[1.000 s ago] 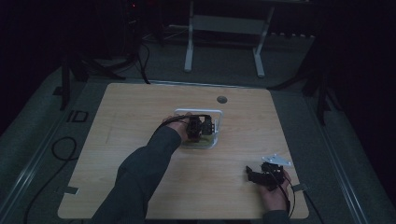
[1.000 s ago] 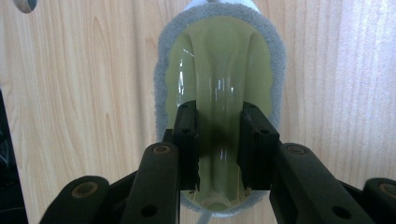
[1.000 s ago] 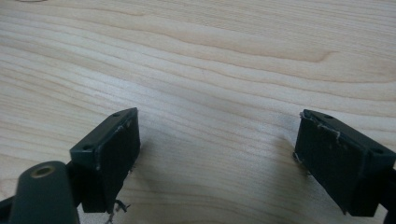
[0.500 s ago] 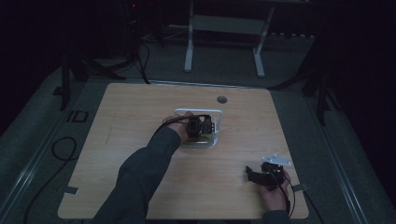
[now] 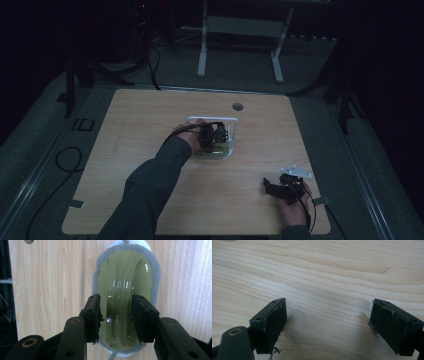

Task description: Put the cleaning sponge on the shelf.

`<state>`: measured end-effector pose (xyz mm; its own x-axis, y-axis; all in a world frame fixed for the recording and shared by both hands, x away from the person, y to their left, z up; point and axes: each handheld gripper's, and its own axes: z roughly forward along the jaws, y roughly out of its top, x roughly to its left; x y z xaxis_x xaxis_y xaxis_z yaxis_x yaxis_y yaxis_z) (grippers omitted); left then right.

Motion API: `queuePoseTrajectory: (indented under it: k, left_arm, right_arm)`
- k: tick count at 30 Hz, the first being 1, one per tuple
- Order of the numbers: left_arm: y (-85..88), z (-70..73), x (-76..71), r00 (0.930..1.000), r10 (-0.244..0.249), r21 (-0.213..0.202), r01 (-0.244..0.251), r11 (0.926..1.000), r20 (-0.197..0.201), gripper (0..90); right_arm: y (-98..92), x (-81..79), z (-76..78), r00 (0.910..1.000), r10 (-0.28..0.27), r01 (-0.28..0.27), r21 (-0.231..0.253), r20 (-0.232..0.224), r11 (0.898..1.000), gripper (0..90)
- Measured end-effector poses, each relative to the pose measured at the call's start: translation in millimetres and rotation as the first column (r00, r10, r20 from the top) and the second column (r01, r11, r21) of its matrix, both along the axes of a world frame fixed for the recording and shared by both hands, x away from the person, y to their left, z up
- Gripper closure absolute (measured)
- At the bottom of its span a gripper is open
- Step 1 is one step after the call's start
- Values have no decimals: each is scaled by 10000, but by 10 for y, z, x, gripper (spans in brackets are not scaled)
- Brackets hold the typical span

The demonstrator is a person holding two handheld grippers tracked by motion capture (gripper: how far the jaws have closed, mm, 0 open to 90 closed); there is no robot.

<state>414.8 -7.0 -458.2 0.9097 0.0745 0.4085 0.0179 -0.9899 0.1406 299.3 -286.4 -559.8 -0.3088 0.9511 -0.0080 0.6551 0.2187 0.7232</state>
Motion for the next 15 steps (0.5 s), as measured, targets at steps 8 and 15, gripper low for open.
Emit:
queuePoseTrajectory:
  k: [8, 15]
  left_arm:
    - [66, 65, -36, 10000, 24, -270, -24, 9996, 3, 580]
    - [163, 132, -82, 9999, 8, -627, -15, 9980, -107, 571]
  right_arm:
    - [0, 0, 0, 10000, -4, 4, 3, 0, 10000, 136]
    - [1, 0, 0, 10000, -3, 3, 2, 2, 10000, 136]
